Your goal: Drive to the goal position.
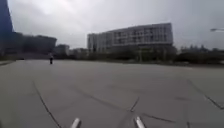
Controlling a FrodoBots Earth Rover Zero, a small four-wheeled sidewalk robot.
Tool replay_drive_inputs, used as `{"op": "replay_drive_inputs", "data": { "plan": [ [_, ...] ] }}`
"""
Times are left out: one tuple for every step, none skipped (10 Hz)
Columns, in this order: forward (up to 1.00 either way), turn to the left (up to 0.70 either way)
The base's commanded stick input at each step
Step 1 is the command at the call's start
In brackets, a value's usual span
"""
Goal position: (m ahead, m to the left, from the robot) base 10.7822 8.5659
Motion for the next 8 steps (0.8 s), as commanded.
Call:
{"op": "replay_drive_inputs", "data": {
  "plan": [
    [0.0, -1.0],
    [0.0, -1.0],
    [0.0, -1.0],
    [0.0, -1.0],
    [0.0, -1.0],
    [0.0, -1.0],
    [0.0, -1.0],
    [0.0, -1.0]
  ]
}}
